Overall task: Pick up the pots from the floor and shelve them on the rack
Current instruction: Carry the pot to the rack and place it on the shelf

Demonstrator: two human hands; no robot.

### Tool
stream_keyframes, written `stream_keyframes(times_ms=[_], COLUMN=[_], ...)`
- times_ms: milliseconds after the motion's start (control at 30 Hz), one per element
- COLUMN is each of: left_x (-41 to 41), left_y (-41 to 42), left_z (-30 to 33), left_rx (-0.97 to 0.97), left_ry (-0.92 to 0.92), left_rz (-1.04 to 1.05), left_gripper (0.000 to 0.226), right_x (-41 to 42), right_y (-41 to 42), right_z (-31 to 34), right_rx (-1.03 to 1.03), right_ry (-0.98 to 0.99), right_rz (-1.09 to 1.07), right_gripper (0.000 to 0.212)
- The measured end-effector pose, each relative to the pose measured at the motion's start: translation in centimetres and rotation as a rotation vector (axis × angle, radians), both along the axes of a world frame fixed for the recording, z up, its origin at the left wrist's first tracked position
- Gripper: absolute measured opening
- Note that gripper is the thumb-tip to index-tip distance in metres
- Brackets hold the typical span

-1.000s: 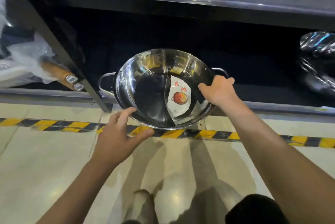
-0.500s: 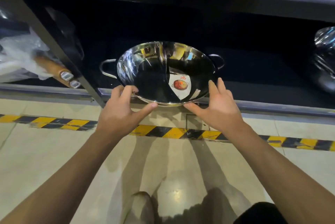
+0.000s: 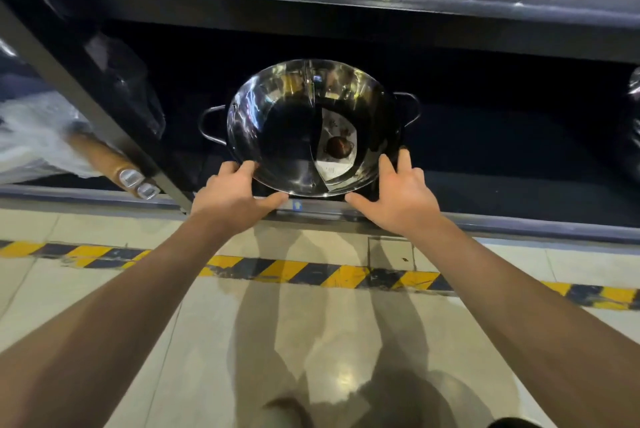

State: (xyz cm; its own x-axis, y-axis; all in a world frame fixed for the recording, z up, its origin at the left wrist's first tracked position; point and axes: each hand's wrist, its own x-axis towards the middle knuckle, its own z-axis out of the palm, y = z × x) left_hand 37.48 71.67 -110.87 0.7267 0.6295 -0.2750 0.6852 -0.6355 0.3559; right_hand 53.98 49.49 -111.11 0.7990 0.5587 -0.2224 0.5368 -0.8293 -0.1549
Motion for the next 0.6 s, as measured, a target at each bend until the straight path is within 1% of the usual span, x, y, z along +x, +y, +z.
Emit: stream_keyframes(times_ms=[67,133,200,267,333,467,600], left_x=[-0.3,-0.8,-1.3,-1.6,-2.2,-4.4,-6.7], left_y=[-0.5,-1.1,-1.8,-2.5,-3.7,-7.0,-10.5], left_z=[0.9,2.8,5.7,9.6,14.1,24.7,38.2], left_rx=[-0.012,0.04,0.089,0.082,0.072,0.063,0.063], left_ry=[-0.005,-0.031,-0.022,0.032,0.061,0.075,0.127], left_rz=[0.003,-0.029,-0.08,-0.11,-0.151,-0.216,-0.235], left_gripper=[0.09,0.083,0.075,0.075,0.076,0.074,0.071], right_x=[-0.2,-0.5,-1.3,-2.5,-4.0,-7.0,-9.8], right_y=[-0.1,-0.1,-0.2,-0.8,-1.9,-5.0,-9.5], right_z=[0.8,2.6,5.4,9.1,13.6,24.7,38.1], right_rx=[-0.057,-0.109,-0.126,-0.104,-0.081,-0.069,-0.056], right_ry=[0.008,0.023,0.043,0.072,0.105,0.124,0.146], right_rz=[0.01,0.032,0.071,0.104,0.126,0.158,0.153], right_gripper=[0.102,0.089,0.075,0.061,0.055,0.054,0.056])
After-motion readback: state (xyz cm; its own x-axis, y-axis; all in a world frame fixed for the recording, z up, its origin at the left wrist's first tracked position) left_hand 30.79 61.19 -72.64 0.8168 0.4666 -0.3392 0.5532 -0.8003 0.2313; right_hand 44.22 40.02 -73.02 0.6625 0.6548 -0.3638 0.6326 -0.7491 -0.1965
